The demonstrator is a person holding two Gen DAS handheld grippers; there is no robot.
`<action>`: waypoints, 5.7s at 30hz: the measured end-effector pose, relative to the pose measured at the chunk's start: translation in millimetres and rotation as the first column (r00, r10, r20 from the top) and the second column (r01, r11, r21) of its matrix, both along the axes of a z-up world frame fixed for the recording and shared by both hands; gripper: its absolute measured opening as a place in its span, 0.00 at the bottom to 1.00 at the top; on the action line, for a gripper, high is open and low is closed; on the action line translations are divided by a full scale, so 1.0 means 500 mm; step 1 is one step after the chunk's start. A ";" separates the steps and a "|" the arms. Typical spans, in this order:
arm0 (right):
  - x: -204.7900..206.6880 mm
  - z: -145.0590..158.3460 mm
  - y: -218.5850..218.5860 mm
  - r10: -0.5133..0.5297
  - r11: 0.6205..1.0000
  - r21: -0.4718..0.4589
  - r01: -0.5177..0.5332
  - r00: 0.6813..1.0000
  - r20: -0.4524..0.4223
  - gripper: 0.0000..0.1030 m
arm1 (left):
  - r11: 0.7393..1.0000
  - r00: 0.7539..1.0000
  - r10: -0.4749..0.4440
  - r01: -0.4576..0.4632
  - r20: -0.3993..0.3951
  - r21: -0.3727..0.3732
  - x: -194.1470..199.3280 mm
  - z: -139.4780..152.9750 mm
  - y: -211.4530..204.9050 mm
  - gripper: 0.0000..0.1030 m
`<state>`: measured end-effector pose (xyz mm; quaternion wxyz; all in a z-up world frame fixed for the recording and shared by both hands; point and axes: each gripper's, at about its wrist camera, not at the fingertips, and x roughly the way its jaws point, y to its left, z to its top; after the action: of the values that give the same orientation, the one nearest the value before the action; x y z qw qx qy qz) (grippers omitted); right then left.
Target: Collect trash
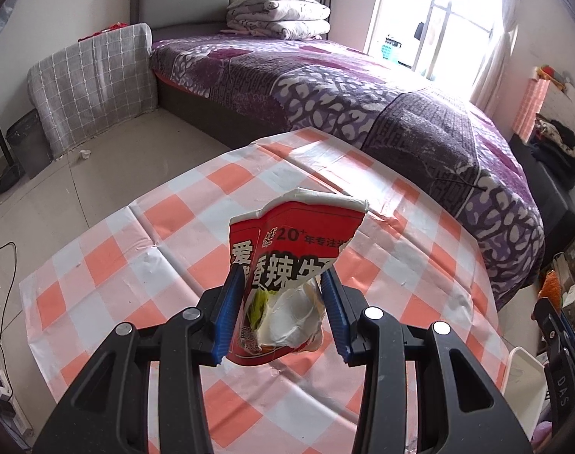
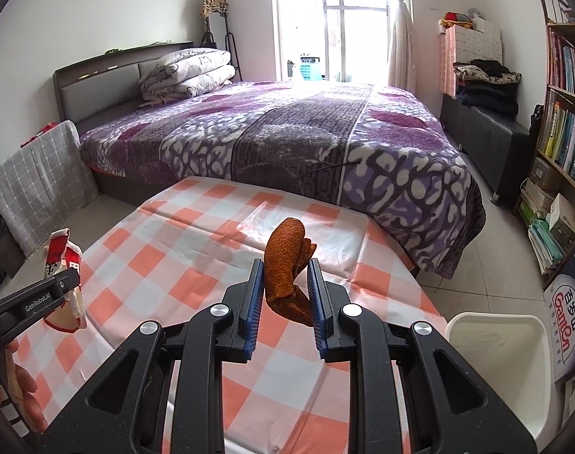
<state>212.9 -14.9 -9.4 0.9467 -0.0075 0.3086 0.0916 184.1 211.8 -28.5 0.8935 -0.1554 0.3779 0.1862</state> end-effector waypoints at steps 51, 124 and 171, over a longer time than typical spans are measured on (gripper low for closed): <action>-0.024 -0.004 -0.530 -0.537 0.830 0.083 0.552 0.830 -0.151 0.62 | 0.893 0.893 -0.450 0.450 0.002 0.032 0.068 0.030 -0.480 0.41; -0.140 -0.051 -0.208 -0.240 0.949 -0.193 0.249 0.968 0.067 0.93 | 0.958 0.978 -0.208 0.201 0.012 0.206 -0.103 -0.044 -0.292 0.93; -0.134 -0.058 -0.215 -0.270 0.945 -0.175 0.276 0.961 0.057 0.93 | 0.958 0.978 -0.209 0.205 0.001 0.202 -0.090 -0.045 -0.318 0.93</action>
<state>145.8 -122.2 -38.3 0.9505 -0.0524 0.2985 -0.0688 138.9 52.9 -51.0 0.9234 -0.0258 0.3613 0.1272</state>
